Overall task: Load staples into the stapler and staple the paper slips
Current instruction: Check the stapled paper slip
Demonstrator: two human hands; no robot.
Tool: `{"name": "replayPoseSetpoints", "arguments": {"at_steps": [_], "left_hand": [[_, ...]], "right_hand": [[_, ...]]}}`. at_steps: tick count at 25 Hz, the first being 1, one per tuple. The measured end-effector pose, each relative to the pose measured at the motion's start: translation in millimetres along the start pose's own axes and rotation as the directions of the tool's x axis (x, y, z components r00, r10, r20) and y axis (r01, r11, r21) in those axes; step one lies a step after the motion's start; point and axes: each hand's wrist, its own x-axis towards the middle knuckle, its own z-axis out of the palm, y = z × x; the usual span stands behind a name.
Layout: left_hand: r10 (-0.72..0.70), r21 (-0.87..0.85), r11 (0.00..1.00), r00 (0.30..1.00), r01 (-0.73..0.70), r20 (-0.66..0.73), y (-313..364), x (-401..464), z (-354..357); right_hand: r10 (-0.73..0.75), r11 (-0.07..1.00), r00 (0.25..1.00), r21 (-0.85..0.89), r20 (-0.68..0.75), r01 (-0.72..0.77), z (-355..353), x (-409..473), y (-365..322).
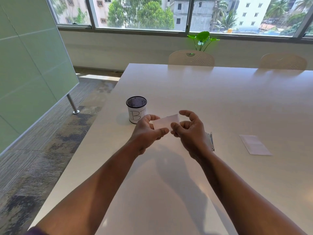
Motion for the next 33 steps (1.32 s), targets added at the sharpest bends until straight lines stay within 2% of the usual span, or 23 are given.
{"name": "replayPoseSetpoints", "arguments": {"at_steps": [4,10,16,17,19,21,23,25,29,33], "left_hand": [[-0.03,-0.016,0.999,0.999,0.03,0.014,-5,8,-8],[0.044,0.053,0.998,0.992,-0.038,-0.12,-16,16,-10],[0.043,-0.068,0.996,0.995,-0.05,-0.09,-30,25,-10],[0.075,-0.016,0.997,0.992,-0.077,-0.1,-33,26,-10],[0.167,0.216,0.966,0.981,-0.144,-0.093,-41,32,-11],[0.251,0.481,0.85,0.968,-0.216,-0.009,-47,39,-11],[0.274,0.636,0.727,0.959,-0.258,0.076,-52,46,-11],[0.282,0.704,0.658,0.954,-0.267,0.097,-56,54,-11],[0.308,0.734,0.639,0.951,-0.231,0.031,-62,69,-10],[0.311,0.752,0.621,0.95,-0.221,0.022,-64,79,-9]], "right_hand": [[0.034,0.999,0.998,0.026,-0.046,-0.033,1,5,3],[0.07,0.997,0.998,0.024,0.0,-0.07,-3,19,9],[0.088,0.996,0.996,-0.004,-0.032,-0.088,-10,33,13],[0.08,0.996,0.996,-0.026,-0.049,-0.082,-10,36,14],[0.039,0.993,0.996,-0.105,-0.086,-0.048,-12,43,14],[-0.055,0.971,0.994,-0.236,-0.099,0.031,-10,53,7],[-0.157,0.932,0.984,-0.341,-0.084,0.119,-3,64,-6],[-0.269,0.878,0.962,-0.419,-0.036,0.23,11,77,-20],[-0.489,0.67,0.862,-0.577,0.133,0.468,50,103,-37],[-0.518,0.509,0.793,-0.629,0.32,0.587,83,125,-33]]}}
